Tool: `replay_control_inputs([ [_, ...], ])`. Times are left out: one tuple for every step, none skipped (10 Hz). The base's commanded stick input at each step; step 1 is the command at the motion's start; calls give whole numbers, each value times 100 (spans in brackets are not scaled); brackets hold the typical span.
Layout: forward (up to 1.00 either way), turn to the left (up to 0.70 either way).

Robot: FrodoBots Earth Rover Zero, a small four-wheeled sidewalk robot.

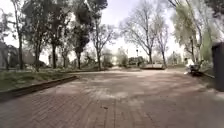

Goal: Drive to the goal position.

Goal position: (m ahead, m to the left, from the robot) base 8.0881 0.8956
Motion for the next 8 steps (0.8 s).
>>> replay_control_inputs([
  [100, 0],
  [100, 0],
  [100, 0],
  [100, 0],
  [100, 0],
  [100, 0],
  [100, 0],
  [100, 0],
])
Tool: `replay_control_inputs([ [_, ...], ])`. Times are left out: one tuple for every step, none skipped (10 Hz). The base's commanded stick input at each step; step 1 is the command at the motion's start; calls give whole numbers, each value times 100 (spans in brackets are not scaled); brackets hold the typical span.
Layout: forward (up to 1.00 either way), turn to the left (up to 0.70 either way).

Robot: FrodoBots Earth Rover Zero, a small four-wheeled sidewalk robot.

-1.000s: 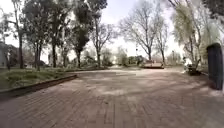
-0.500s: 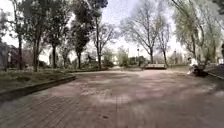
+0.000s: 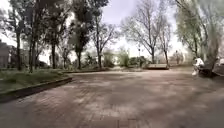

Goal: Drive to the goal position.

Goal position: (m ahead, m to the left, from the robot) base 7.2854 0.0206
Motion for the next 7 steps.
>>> replay_control_inputs([
  [100, 0],
  [100, 0],
  [100, 0],
  [100, 0],
  [100, 0],
  [100, 0],
  [100, 0],
])
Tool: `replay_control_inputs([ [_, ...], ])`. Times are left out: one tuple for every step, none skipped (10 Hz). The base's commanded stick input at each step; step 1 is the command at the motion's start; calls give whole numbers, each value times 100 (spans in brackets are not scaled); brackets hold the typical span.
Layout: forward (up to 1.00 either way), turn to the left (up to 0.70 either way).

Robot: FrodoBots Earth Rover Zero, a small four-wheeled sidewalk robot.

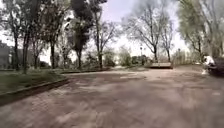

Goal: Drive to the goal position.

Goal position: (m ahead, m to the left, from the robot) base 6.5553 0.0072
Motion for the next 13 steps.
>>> replay_control_inputs([
  [100, 0],
  [100, 0],
  [100, 0],
  [100, 0],
  [100, 0],
  [100, 0],
  [100, 0],
  [100, 0],
  [100, 0],
  [100, 0],
  [100, 0],
  [100, 0],
  [100, 0],
])
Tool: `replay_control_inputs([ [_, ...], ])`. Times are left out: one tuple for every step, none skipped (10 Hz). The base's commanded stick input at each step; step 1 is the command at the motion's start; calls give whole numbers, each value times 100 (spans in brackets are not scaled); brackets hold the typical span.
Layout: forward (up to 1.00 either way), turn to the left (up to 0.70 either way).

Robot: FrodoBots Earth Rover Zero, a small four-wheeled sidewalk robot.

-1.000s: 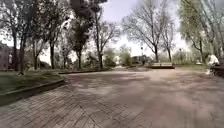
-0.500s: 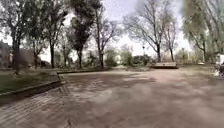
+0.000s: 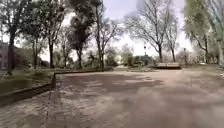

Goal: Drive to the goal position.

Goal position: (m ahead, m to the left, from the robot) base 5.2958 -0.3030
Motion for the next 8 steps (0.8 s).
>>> replay_control_inputs([
  [100, 0],
  [100, 0],
  [100, 0],
  [100, 0],
  [100, 0],
  [100, 0],
  [100, 0],
  [100, 0],
])
